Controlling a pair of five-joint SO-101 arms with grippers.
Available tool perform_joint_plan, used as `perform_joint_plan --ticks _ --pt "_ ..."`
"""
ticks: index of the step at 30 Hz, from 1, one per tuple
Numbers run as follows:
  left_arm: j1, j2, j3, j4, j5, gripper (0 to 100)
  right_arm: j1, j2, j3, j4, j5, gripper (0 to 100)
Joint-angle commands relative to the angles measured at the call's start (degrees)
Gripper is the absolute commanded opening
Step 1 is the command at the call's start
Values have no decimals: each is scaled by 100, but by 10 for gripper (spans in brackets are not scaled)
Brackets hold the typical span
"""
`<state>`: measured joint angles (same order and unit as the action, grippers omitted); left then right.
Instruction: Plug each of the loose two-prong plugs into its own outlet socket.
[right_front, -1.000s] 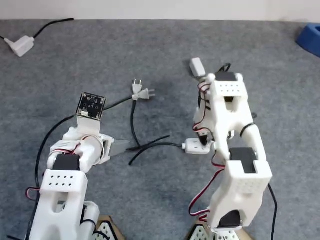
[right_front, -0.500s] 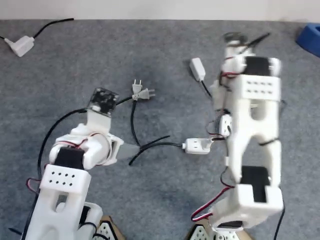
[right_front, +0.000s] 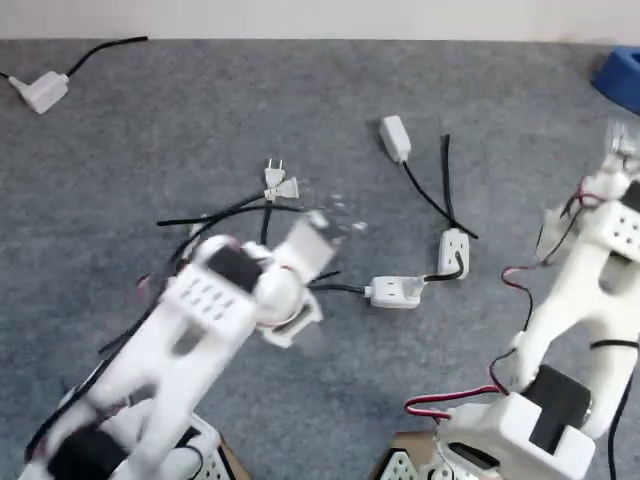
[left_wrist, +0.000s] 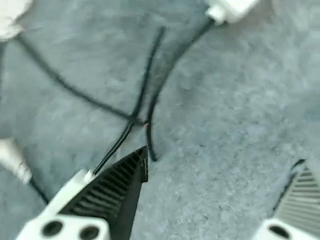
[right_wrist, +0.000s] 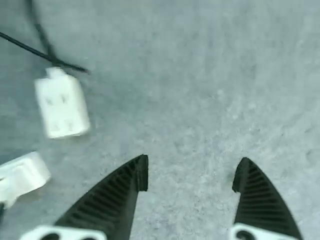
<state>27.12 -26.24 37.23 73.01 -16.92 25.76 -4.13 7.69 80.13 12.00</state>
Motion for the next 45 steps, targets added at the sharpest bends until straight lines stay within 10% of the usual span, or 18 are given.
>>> perform_joint_plan --ticks 1,22,39,45 --pt "479 1684 -1262 79 -281 415 40 -286 919 -602 158 268" --pt "1235 7187 -8189 2514 -862 415 92 -3582 4822 -3222 -299 268" --pt "1086 7855 -9270 2549 -1380 413 101 -3442 4910 -3310 -299 268" --pt "1086 7855 -9024 2541 -1389 226 101 -3442 4910 -3292 -290 268"
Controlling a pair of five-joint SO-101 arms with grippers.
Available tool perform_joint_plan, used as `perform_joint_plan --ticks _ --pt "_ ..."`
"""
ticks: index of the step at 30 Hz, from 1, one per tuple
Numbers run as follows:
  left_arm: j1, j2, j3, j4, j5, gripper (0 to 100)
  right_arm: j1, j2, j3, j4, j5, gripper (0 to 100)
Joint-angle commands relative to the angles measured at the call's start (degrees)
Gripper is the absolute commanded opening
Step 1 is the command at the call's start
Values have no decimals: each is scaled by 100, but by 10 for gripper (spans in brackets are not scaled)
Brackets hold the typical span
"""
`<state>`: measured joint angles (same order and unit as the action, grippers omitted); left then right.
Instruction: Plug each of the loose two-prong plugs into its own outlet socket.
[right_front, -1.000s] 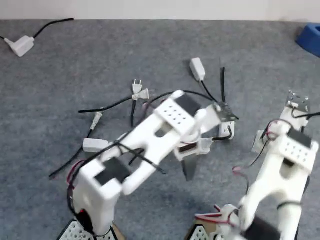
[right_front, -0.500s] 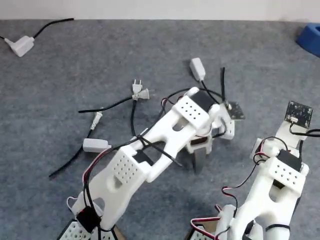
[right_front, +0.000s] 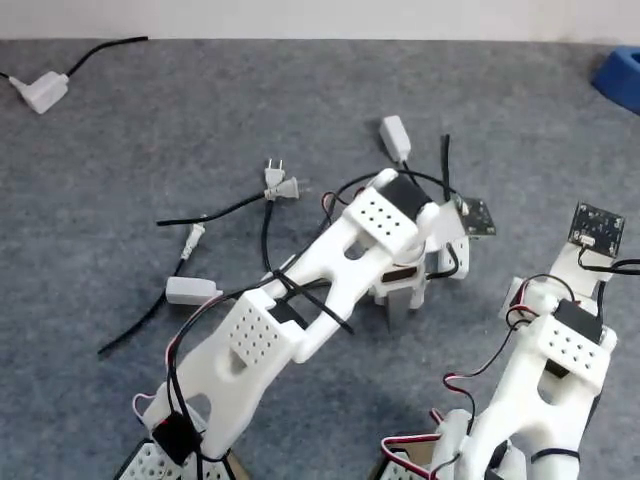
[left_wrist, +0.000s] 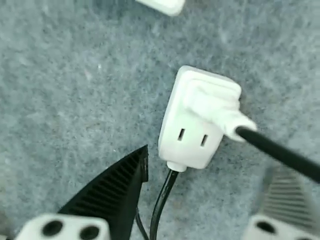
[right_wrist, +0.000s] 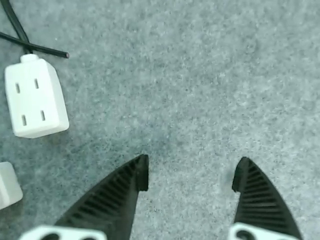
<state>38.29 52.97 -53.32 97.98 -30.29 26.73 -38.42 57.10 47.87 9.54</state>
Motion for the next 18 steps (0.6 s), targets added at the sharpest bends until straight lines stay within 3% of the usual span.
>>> perform_joint_plan --ticks 1,15,18 --pt "-31 -66 75 44 -53 200 4 -13 -31 -66 -44 268" --pt "-66 -66 189 -290 -62 219 -163 -13 -13 57 114 268" --pt "-57 -66 189 -360 -62 265 -207 -13 -13 57 114 268"
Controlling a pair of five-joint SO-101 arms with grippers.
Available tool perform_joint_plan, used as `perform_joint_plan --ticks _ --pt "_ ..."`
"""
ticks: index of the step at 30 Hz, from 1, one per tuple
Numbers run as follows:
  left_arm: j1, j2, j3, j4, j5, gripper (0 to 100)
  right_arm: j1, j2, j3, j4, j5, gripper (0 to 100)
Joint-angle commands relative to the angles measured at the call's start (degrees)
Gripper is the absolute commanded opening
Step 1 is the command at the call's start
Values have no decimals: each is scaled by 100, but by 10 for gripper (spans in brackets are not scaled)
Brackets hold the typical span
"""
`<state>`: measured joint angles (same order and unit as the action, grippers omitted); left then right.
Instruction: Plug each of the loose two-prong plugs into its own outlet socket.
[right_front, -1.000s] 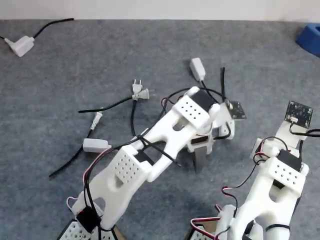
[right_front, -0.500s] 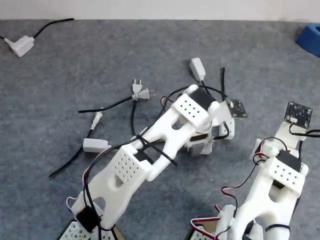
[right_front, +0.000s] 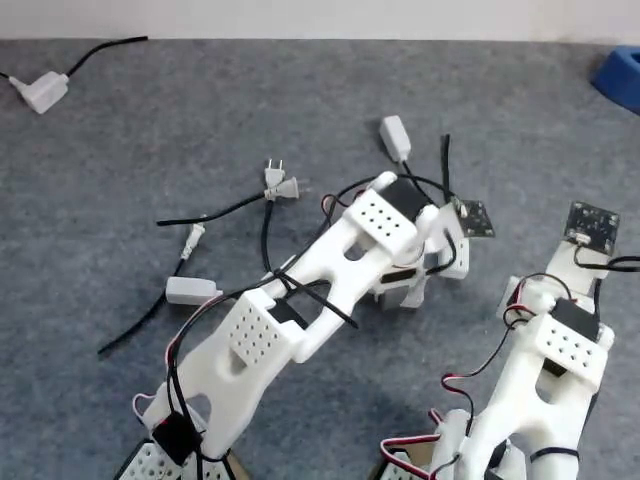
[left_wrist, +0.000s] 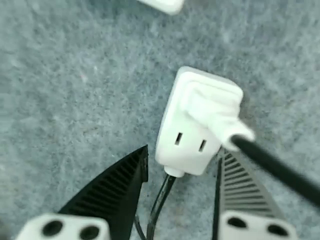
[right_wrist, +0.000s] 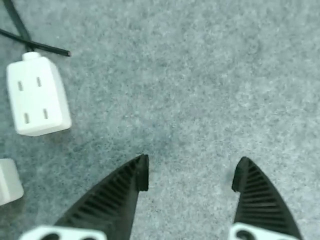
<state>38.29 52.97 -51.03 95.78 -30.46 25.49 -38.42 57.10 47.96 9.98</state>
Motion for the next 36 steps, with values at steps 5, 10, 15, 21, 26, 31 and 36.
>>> perform_joint_plan --ticks 5,10,15,21,26,31,36 --pt "-4 119 -57 -141 -44 301 -84 -13 -13 48 70 268" --pt "119 479 -75 -352 -44 120 -84 4 -13 48 70 268" --pt "154 435 -75 -360 -44 43 -84 13 -13 48 70 268" --pt "31 145 -75 -343 -26 46 -84 31 -13 66 70 268" --pt "-523 -312 -75 -352 44 81 -277 31 -13 224 167 268" --pt "-1253 -796 -198 -334 343 56 -541 -13 -22 418 185 268" --pt "-1991 -1297 -198 -237 325 30 -681 13 -22 418 185 268"
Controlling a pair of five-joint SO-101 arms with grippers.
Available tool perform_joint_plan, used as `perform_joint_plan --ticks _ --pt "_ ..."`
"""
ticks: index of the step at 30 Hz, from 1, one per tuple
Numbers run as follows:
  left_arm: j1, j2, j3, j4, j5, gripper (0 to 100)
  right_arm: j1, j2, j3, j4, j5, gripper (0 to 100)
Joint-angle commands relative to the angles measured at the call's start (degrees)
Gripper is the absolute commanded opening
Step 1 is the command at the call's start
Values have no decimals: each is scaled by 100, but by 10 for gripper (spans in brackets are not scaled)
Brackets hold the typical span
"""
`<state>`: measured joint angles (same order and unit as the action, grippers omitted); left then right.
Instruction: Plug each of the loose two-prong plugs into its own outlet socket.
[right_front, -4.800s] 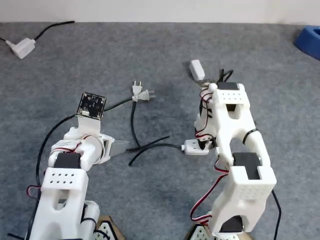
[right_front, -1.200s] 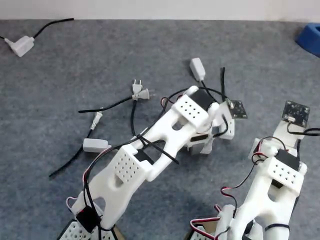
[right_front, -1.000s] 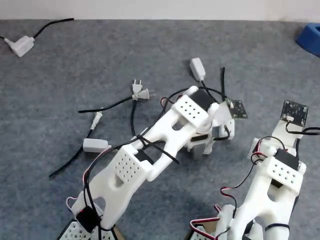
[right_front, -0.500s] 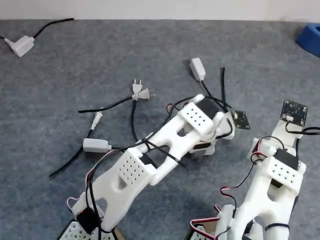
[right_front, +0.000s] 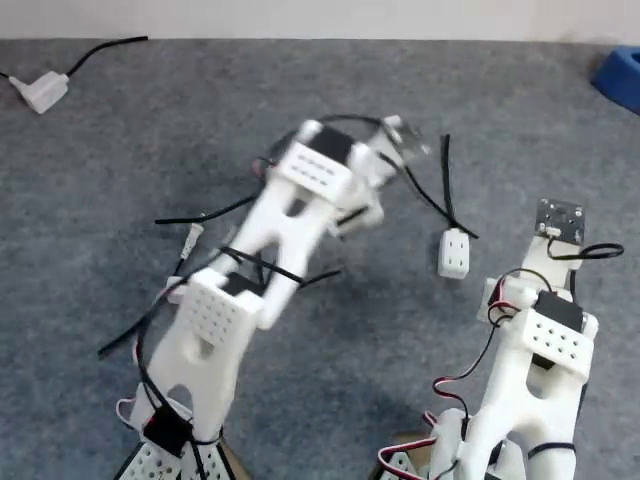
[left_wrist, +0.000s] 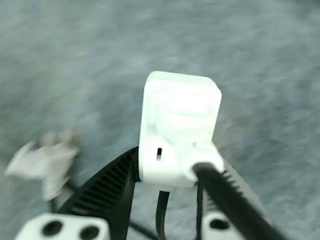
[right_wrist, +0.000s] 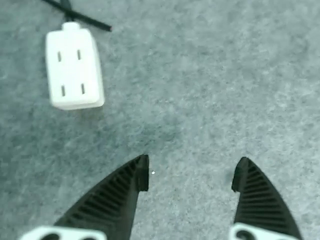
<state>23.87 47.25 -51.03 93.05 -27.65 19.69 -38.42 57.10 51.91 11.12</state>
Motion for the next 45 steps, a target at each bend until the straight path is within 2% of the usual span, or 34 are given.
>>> perform_joint_plan --ticks 1,6,9,13,17,23,26,32,34,45 --pt "-760 -804 -198 9 44 30 -119 13 -22 22 70 268" --pt "-2079 -954 -637 0 35 30 -198 40 -13 136 105 268" --pt "-2976 -796 -1077 -176 -229 30 -382 22 -13 224 105 268" --pt "-4092 -453 -1534 -774 -492 30 -541 40 -13 224 105 268" --pt "-4796 -84 -1842 -1530 -695 31 -673 40 -4 224 79 268" --pt "-5226 435 -1947 -3182 -686 34 -708 -13 198 215 105 268" --pt "-5262 655 -1947 -3657 -686 44 -690 -13 207 224 105 268" --pt "-5393 804 -1947 -4132 -695 226 -699 -4 207 224 105 268" --pt "-5437 804 -1947 -4246 -695 259 -699 4 207 224 105 268" --pt "-6053 760 -1956 -4229 -686 275 -708 -22 382 277 114 268"
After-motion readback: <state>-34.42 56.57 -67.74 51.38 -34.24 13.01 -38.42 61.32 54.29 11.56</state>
